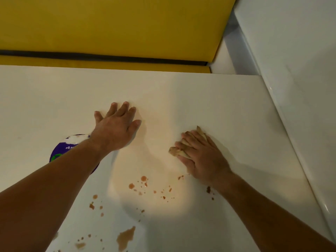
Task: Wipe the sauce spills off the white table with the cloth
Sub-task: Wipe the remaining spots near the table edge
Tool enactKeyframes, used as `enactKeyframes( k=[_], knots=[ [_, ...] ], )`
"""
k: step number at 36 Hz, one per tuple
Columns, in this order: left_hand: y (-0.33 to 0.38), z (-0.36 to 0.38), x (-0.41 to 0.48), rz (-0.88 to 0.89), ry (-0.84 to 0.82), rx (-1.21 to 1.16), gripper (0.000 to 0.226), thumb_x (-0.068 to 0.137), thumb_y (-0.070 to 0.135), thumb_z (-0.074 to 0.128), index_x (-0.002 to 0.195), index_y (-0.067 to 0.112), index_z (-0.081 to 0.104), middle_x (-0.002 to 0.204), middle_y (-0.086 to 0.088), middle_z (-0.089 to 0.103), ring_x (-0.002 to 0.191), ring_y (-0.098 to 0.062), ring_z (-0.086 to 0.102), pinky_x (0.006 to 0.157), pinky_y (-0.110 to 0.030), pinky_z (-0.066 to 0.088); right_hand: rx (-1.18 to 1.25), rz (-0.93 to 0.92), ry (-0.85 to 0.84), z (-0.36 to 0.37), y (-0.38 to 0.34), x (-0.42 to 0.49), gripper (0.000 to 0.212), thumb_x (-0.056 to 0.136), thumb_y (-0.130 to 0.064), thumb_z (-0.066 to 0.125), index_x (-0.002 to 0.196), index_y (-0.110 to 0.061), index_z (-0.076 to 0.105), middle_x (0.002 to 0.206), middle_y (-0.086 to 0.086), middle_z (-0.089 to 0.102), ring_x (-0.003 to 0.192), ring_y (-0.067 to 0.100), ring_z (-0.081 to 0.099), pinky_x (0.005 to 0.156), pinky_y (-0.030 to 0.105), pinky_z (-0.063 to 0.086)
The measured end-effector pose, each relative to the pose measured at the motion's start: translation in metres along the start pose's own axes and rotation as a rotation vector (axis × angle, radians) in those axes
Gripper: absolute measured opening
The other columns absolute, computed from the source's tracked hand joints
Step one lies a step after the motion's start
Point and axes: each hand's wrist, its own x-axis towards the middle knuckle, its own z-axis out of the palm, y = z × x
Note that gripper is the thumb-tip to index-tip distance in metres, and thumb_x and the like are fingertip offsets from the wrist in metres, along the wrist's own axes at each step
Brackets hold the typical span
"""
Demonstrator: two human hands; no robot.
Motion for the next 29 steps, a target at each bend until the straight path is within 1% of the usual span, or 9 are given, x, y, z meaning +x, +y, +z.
enactKeyframes(
  k=[4,7,11,14,16,21,23,26,29],
  knots=[
    [0.005,0.001,-0.004,-0.006,-0.001,0.009,0.058,0.099,0.054,0.018,0.149,0.025,0.024,0.161,0.001,0.014,0.147,-0.028,0.012,0.106,-0.067,0.022,-0.041,0.189,0.001,-0.002,0.047,-0.029,0.054,0.099,-0.052,0.024,0.129,-0.026,0.061,0.14,0.003,0.054,0.136,0.026,0.041,0.114,0.052,0.024],
    [0.007,0.001,-0.007,0.005,-0.002,0.012,0.061,0.097,0.055,0.013,0.148,0.024,0.025,0.161,0.001,0.015,0.146,-0.028,0.013,0.105,-0.067,0.023,-0.1,0.332,0.025,-0.005,0.069,-0.058,0.064,0.099,-0.053,0.011,0.13,-0.026,0.06,0.138,0.003,0.056,0.135,0.026,0.041,0.115,0.052,0.02],
    [0.006,-0.001,-0.011,0.04,0.007,0.003,0.067,0.09,0.058,0.008,0.145,0.025,0.029,0.158,0.001,0.022,0.143,-0.027,0.019,0.103,-0.065,0.027,-0.108,0.656,0.178,-0.002,0.069,-0.084,0.059,0.098,-0.05,0.018,0.132,-0.022,0.058,0.14,0.011,0.052,0.137,0.033,0.037,0.117,0.052,0.016],
    [0.003,0.0,-0.016,0.081,0.03,0.005,0.067,0.091,0.056,0.009,0.144,0.022,0.034,0.156,-0.001,0.027,0.142,-0.027,0.023,0.102,-0.063,0.029,-0.046,0.944,0.163,-0.001,0.048,-0.069,0.058,0.099,-0.05,0.024,0.142,-0.017,0.045,0.151,0.01,0.037,0.143,0.037,0.018,0.115,0.055,0.015],
    [0.002,0.001,-0.02,0.096,0.026,0.005,0.066,0.092,0.054,0.011,0.143,0.021,0.036,0.156,-0.002,0.028,0.142,-0.027,0.024,0.102,-0.06,0.029,-0.037,1.028,0.157,0.0,0.034,-0.054,0.059,0.099,-0.051,0.024,0.144,-0.018,0.041,0.153,0.009,0.034,0.143,0.037,0.016,0.113,0.057,0.017],
    [0.002,0.004,-0.027,0.143,0.078,-0.017,0.057,0.092,0.05,0.018,0.13,0.017,0.046,0.147,-0.005,0.039,0.132,-0.028,0.035,0.094,-0.058,0.035,-0.057,0.911,0.097,0.01,-0.009,-0.019,0.054,0.098,-0.053,0.021,0.142,-0.03,0.042,0.154,0.001,0.03,0.142,0.036,0.017,0.111,0.058,0.018],
    [0.003,0.006,-0.03,0.133,0.085,-0.024,0.056,0.093,0.049,0.021,0.13,0.016,0.048,0.147,-0.006,0.041,0.132,-0.029,0.037,0.095,-0.058,0.036,-0.05,0.788,0.103,0.016,-0.033,-0.007,0.049,0.098,-0.054,0.023,0.139,-0.037,0.044,0.154,-0.002,0.03,0.142,0.04,0.014,0.111,0.059,0.016],
    [0.006,0.009,-0.034,0.131,0.091,-0.023,0.054,0.094,0.048,0.024,0.129,0.015,0.049,0.146,-0.007,0.043,0.131,-0.031,0.04,0.096,-0.056,0.038,-0.054,0.568,0.085,0.023,-0.065,-0.001,0.053,0.096,-0.056,0.017,0.138,-0.039,0.044,0.155,-0.003,0.03,0.144,0.04,0.014,0.112,0.061,0.013],
    [0.007,0.009,-0.036,0.123,0.098,-0.024,0.052,0.096,0.045,0.025,0.13,0.014,0.048,0.146,-0.007,0.042,0.131,-0.03,0.039,0.097,-0.055,0.038,-0.032,0.328,0.1,0.019,-0.068,-0.012,0.052,0.096,-0.054,0.018,0.131,-0.035,0.051,0.146,-0.002,0.043,0.139,0.032,0.029,0.112,0.059,0.019]
  ],
)
